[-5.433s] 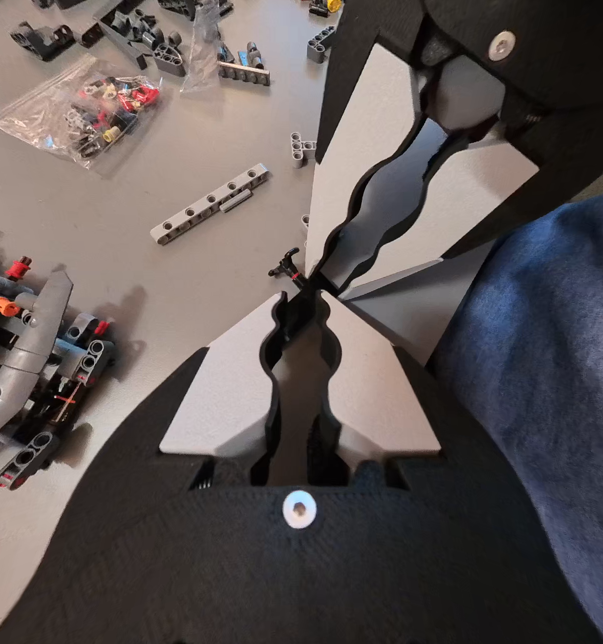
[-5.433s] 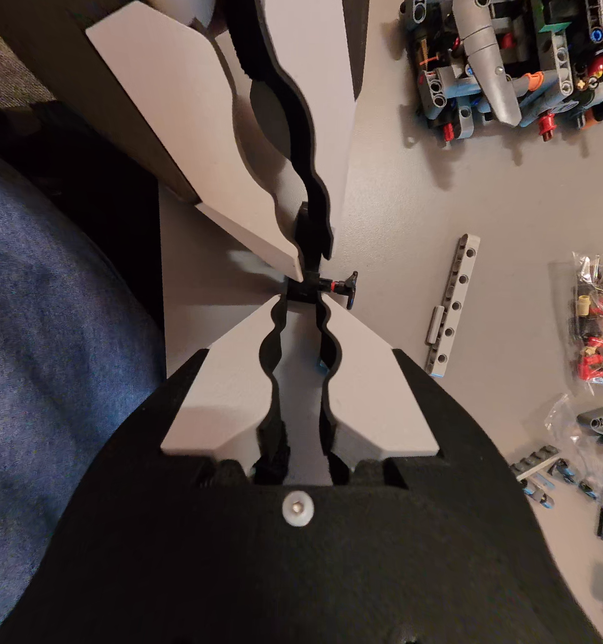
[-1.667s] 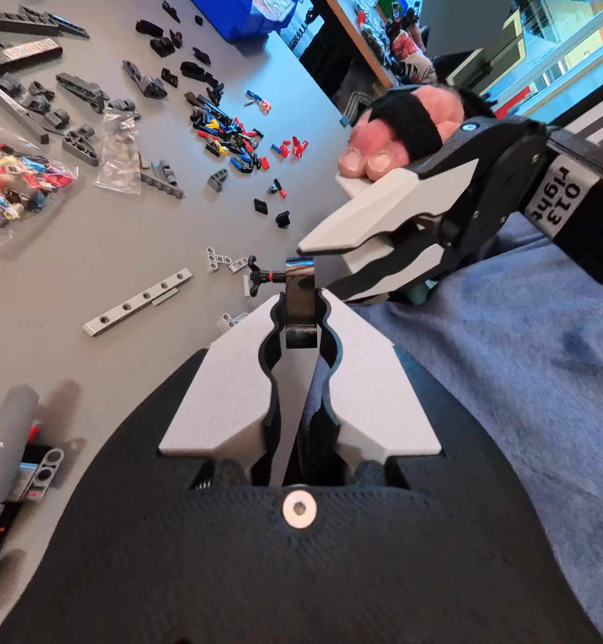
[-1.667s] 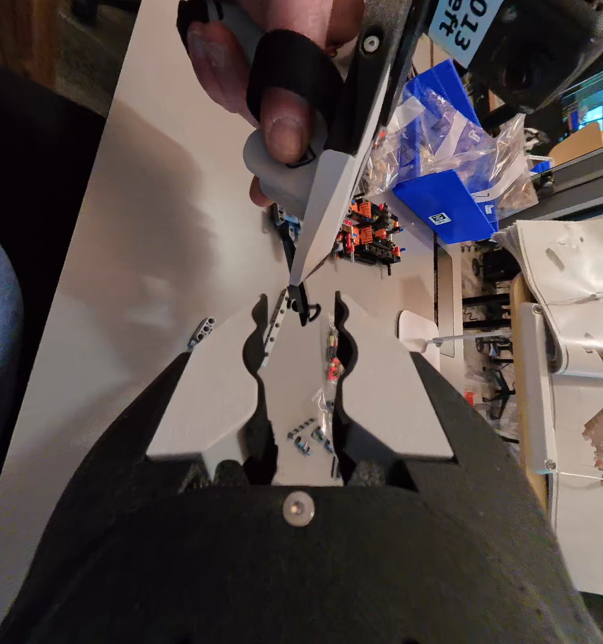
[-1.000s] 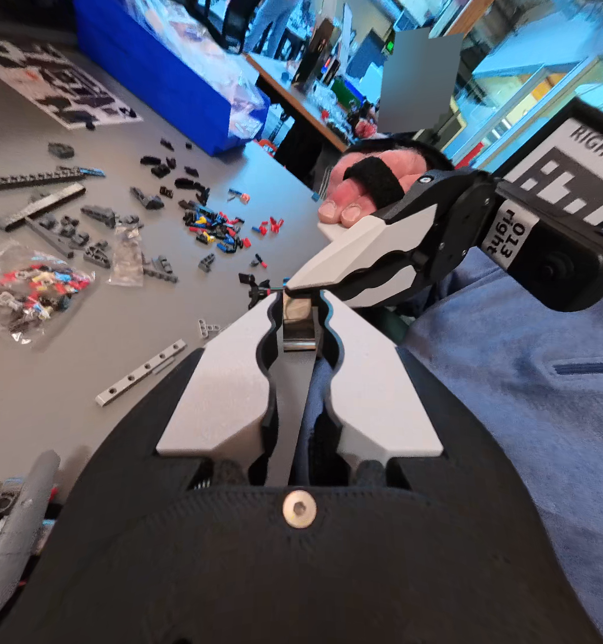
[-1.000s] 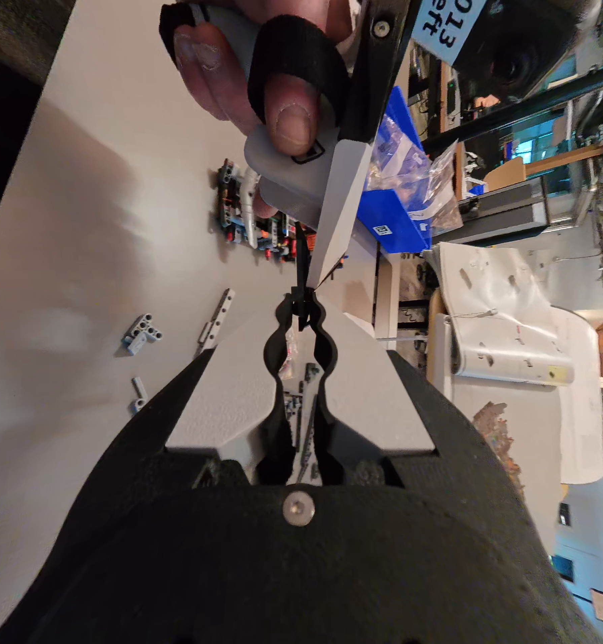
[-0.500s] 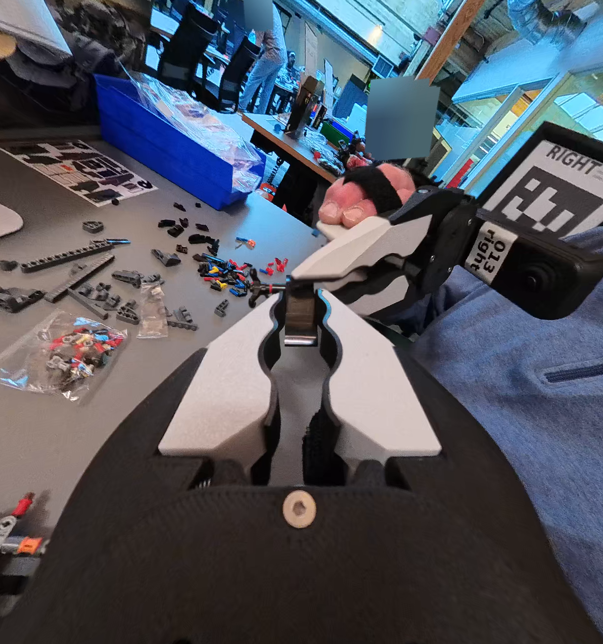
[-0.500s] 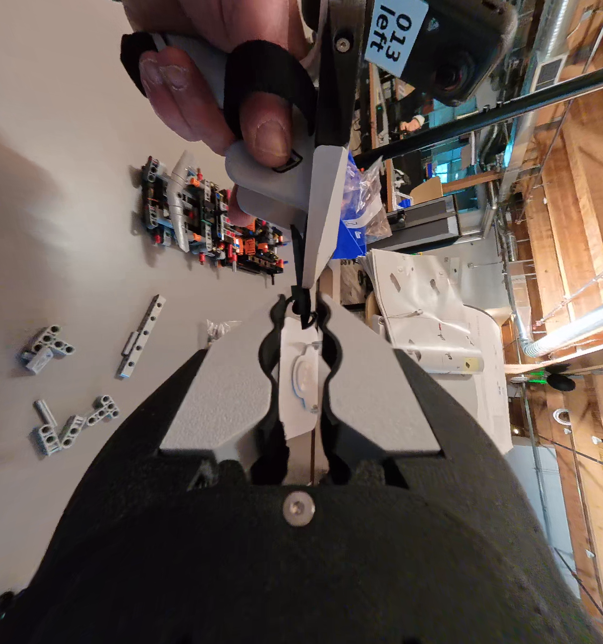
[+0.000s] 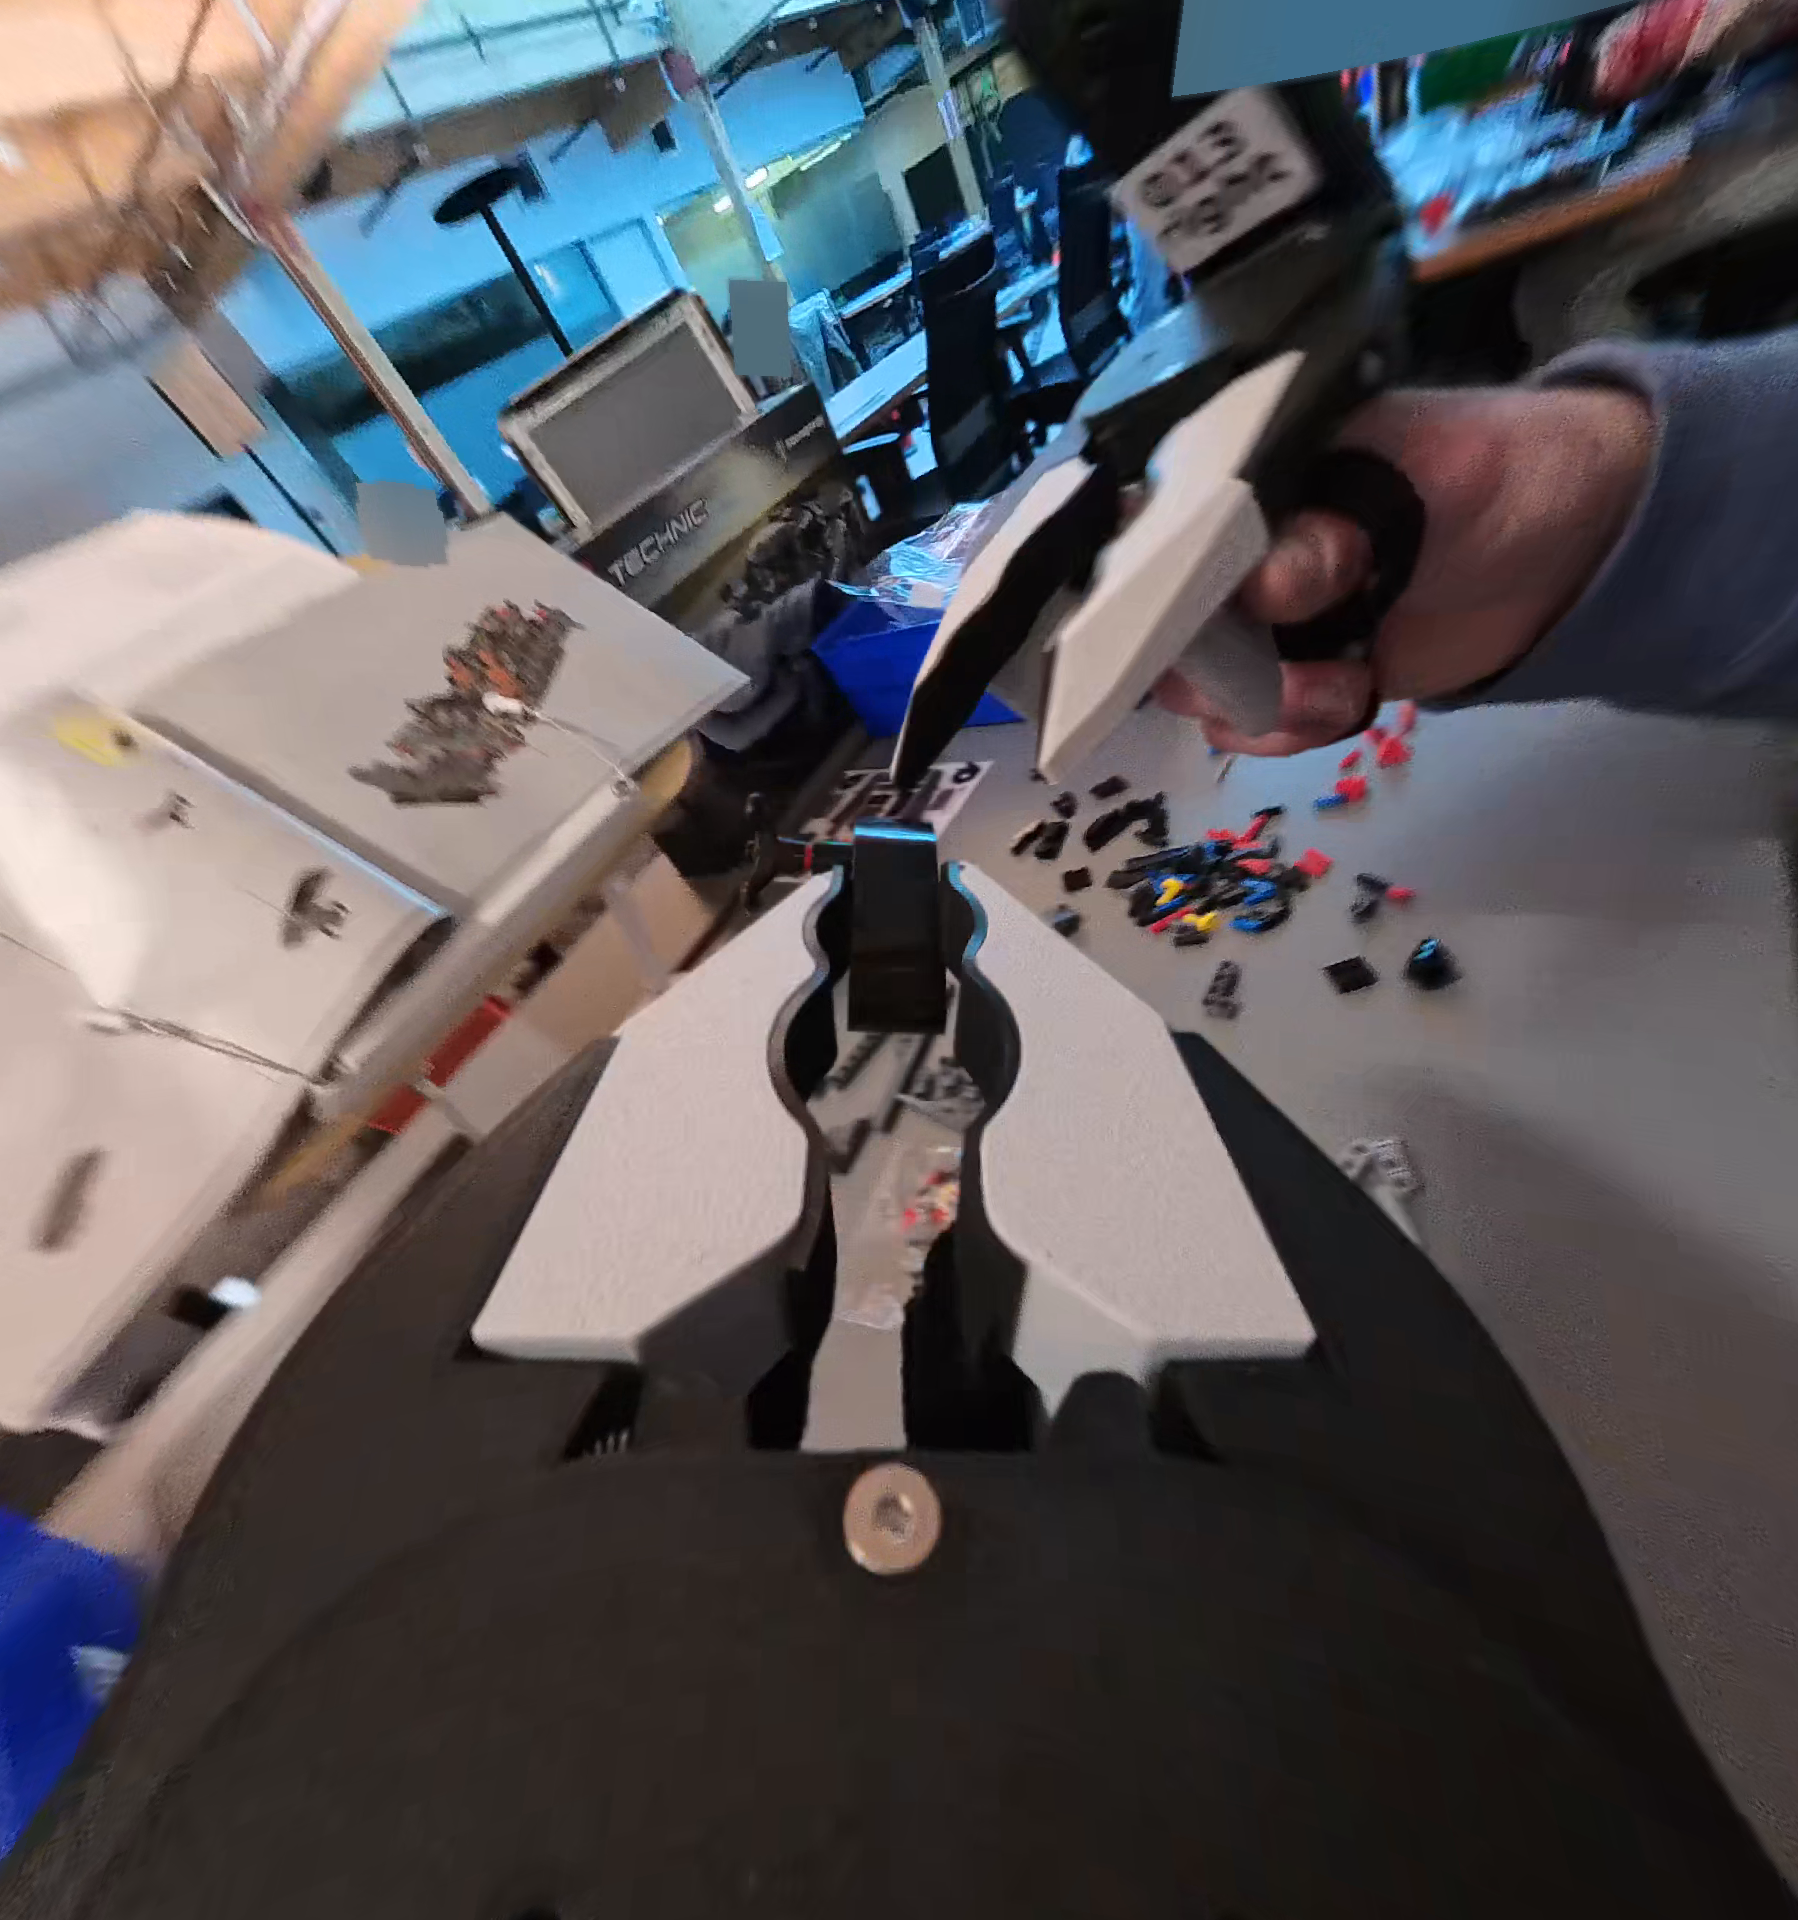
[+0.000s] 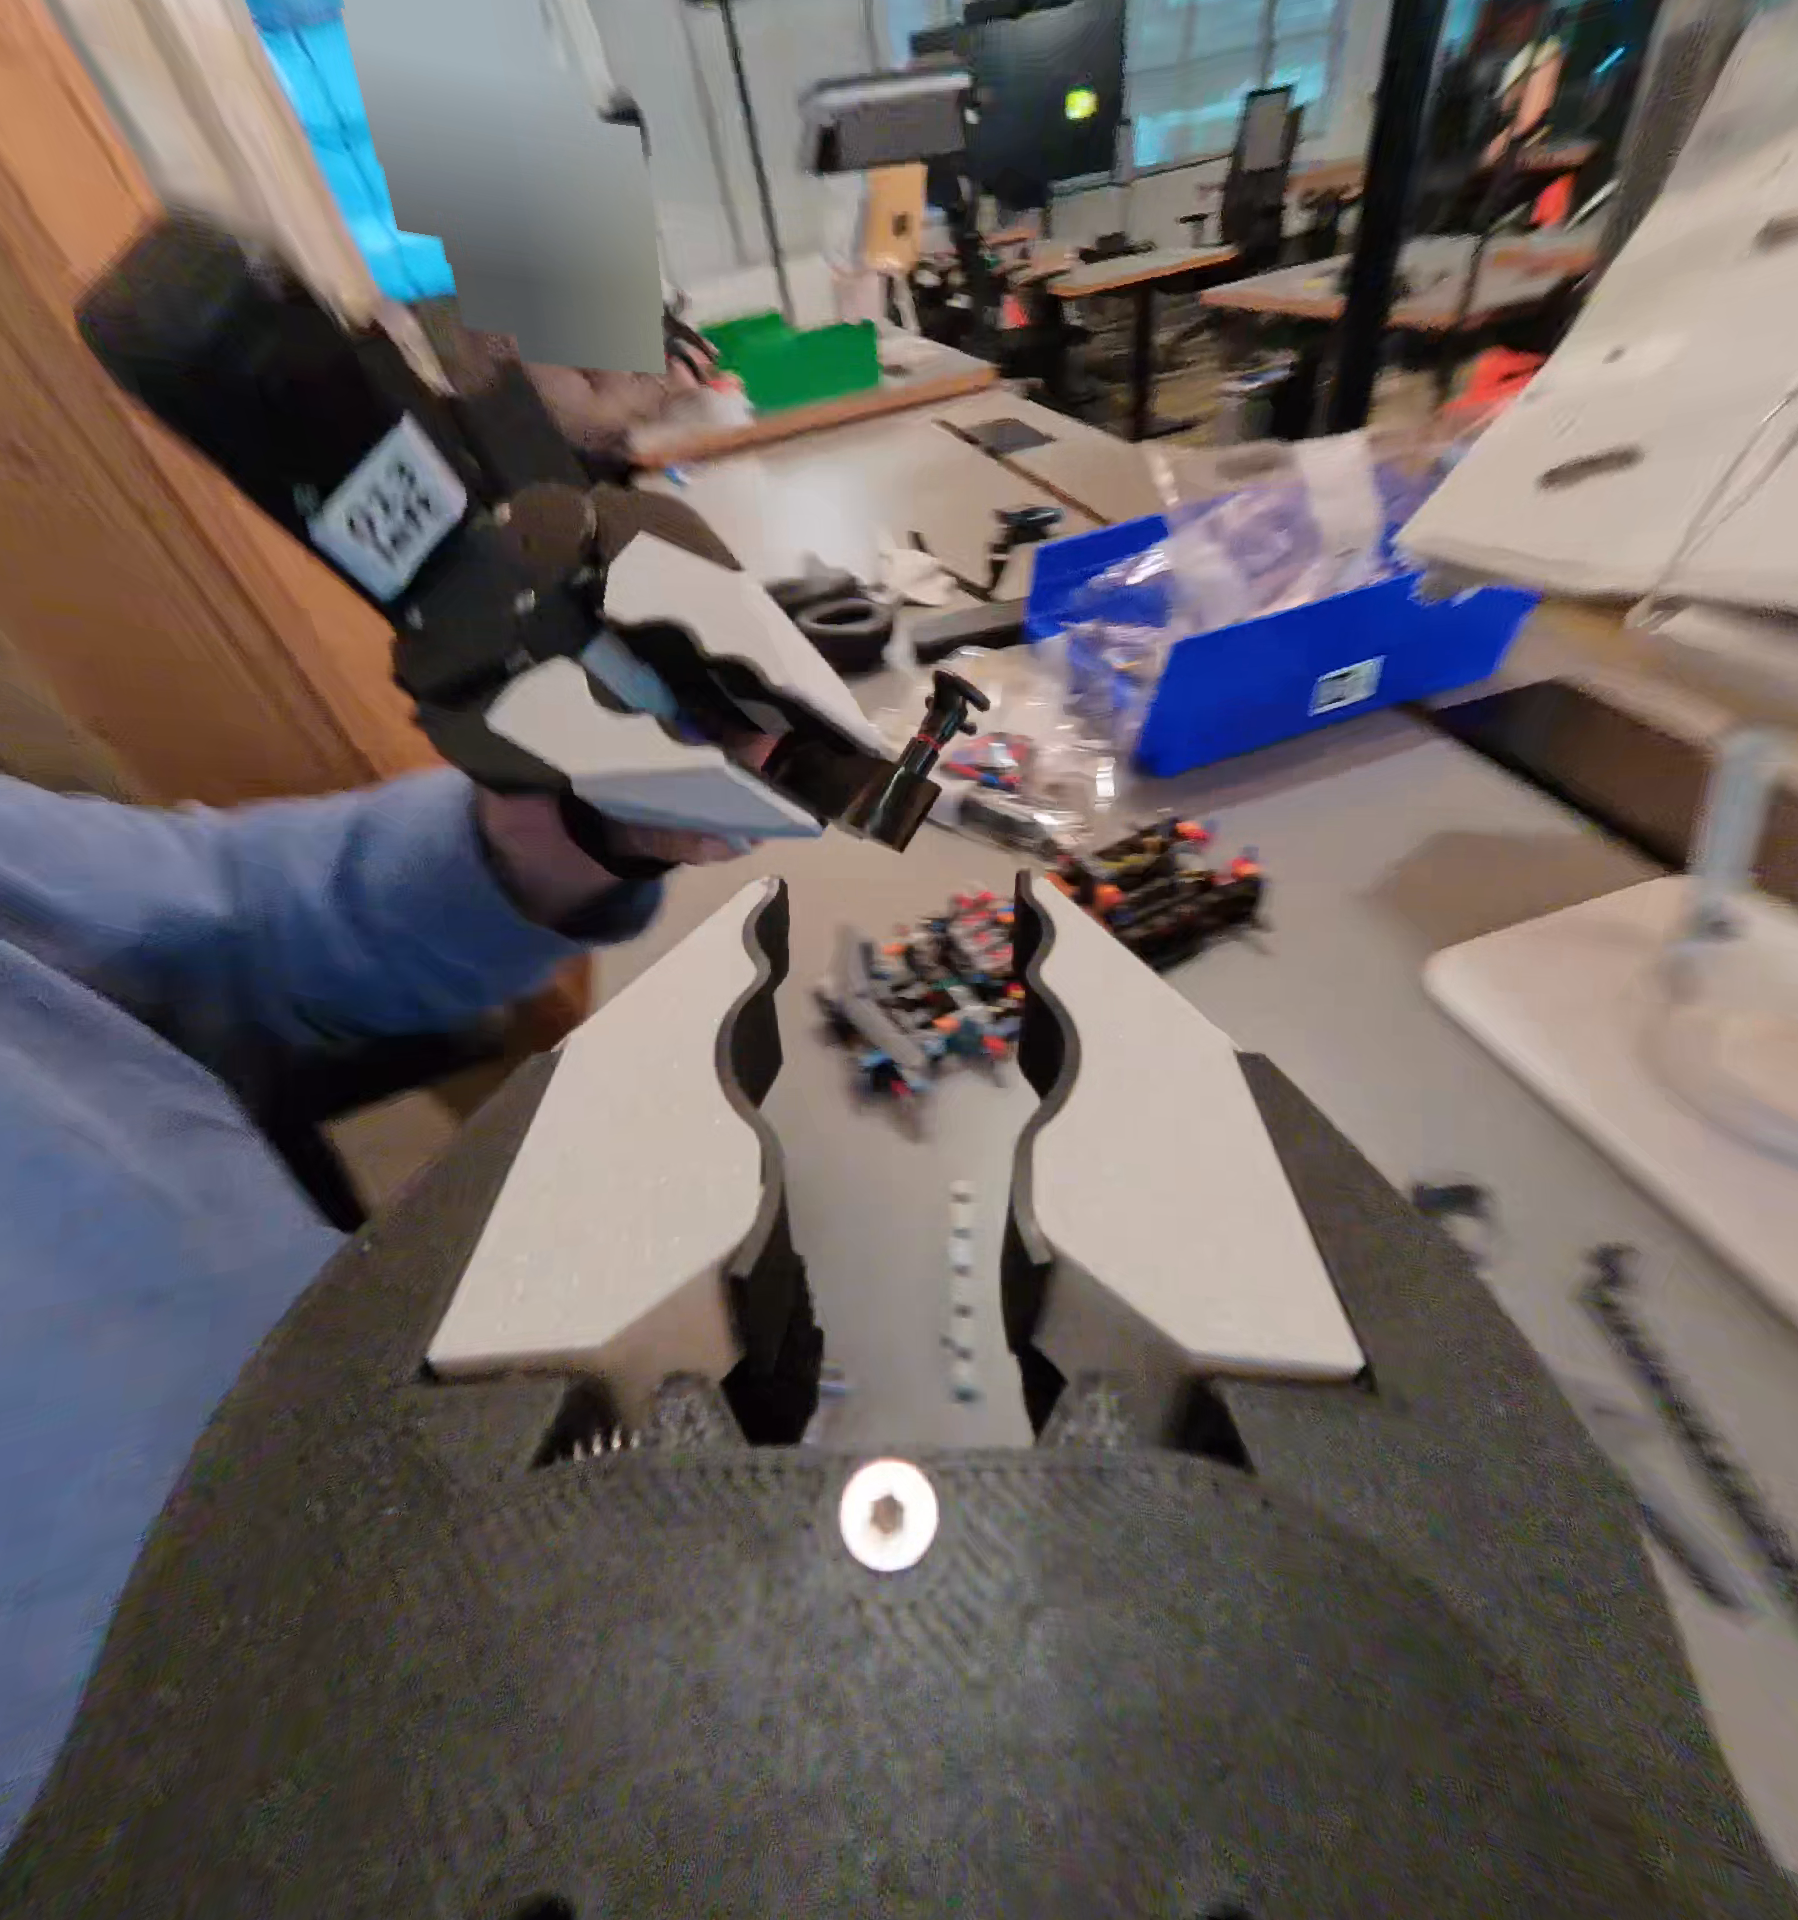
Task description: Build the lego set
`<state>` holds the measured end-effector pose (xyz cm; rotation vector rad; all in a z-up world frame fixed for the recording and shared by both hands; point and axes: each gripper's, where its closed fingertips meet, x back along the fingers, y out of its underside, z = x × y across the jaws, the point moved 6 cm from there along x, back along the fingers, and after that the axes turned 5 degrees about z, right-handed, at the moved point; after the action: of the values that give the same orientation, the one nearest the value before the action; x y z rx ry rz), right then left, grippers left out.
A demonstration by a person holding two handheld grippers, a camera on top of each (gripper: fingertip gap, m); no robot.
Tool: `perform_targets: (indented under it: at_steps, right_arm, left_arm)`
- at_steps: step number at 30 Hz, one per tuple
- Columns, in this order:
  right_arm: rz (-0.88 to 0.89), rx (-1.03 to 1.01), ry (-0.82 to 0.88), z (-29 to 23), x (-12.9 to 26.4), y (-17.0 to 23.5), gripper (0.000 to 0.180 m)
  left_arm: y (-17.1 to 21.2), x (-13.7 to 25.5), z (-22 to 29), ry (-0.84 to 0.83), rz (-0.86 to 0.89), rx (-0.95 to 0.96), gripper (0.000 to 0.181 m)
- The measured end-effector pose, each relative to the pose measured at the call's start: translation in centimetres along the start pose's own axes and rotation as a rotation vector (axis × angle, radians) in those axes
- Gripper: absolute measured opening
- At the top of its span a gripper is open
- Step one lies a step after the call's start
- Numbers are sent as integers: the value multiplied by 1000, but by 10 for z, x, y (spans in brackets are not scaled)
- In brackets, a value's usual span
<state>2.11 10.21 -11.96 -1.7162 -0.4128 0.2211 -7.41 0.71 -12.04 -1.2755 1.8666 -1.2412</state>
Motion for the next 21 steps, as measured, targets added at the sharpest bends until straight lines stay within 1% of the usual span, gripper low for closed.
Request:
perform_targets:
  at_steps: [3, 6, 7, 9, 11, 13, 17, 18, 19, 21]
  right_arm:
    - [56, -174, -107, 7, -6, 3, 37]
    - [77, -296, -245, 6, -13, 5, 29]
    - [76, -316, -281, 5, -14, 6, 27]
    - [78, -300, -360, -1, -15, 7, 13]
    - [87, -282, -393, -2, -13, 6, 11]
    - [103, -271, -408, -2, -12, 5, 9]
    - [143, -230, -376, 3, -10, 2, 7]
    - [165, -221, -370, 5, -9, -1, 7]
    - [189, -208, -363, 6, -7, -4, 7]
    - [243, -168, -334, 10, -2, -11, 7]
  left_arm:
    - [-7, -5, 10, -31, -2, -209, 15]
    - [-11, -10, 19, -38, 5, -329, 15]
    - [-12, -11, 21, -37, 9, -349, 15]
    - [-13, -12, 23, -43, 14, -398, 15]
    - [-14, -12, 25, -36, 35, -418, 15]
    - [-16, -13, 26, -46, 45, -443, 14]
    - [-16, -17, 21, -63, 45, -459, 15]
    - [-17, -16, 18, -77, 51, -442, 16]
    - [-19, -15, 14, -111, 65, -421, 22]
    - [-23, -10, 7, -133, 100, -362, 29]
